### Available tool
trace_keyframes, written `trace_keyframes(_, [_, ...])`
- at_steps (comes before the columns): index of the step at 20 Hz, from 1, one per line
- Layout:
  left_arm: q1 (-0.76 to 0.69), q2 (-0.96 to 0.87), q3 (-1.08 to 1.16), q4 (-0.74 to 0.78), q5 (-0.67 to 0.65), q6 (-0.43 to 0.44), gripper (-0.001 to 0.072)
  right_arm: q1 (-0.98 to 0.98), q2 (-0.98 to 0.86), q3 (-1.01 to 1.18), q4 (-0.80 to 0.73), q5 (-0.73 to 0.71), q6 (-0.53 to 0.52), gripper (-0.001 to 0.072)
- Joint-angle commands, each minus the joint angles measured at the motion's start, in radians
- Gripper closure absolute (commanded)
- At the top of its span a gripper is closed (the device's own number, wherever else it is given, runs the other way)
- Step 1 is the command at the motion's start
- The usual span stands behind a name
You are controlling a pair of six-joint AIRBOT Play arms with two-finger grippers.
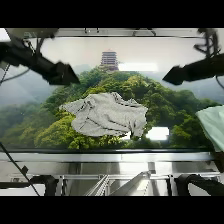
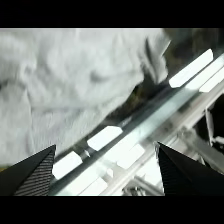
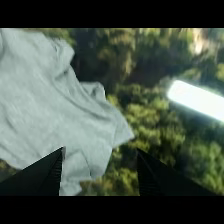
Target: Fold the shirts.
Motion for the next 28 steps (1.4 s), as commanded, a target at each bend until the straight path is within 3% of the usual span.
trace_keyframes(1, [0.088, 0.045, -0.286, 0.028, 0.005, 0.052, -0.0009, -0.002, -0.019, -0.202, -0.037, -0.051, -0.035, 0.0197])
trace_keyframes(4, [0.175, 0.087, -0.492, 0.027, 0.099, 0.062, -0.0008, -0.002, -0.074, -0.349, 0.063, -0.129, -0.107, 0.0197])
trace_keyframes(10, [0.193, 0.090, -0.730, 0.029, 0.207, 0.102, -0.0007, -0.002, -0.305, -0.366, 0.407, -0.185, -0.314, 0.0212])
trace_keyframes(21, [0.190, -0.036, -0.776, 0.001, 0.335, 0.139, 0.0010, 0.008, -0.444, -0.323, 0.460, -0.199, -0.296, 0.0215])
trace_keyframes(23, [0.190, -0.051, -0.776, -0.093, 0.359, 0.198, 0.0010, 0.016, -0.452, -0.323, 0.472, -0.198, -0.300, 0.0401])
trace_keyframes(27, [0.168, -0.104, -0.747, -0.188, 0.441, 0.243, 0.0012, 0.059, -0.470, -0.322, 0.506, -0.205, -0.300, 0.0401])
trace_keyframes(28, [0.150, -0.129, -0.721, -0.192, 0.426, 0.242, 0.0126, 0.070, -0.476, -0.322, 0.517, -0.204, -0.306, 0.0474])
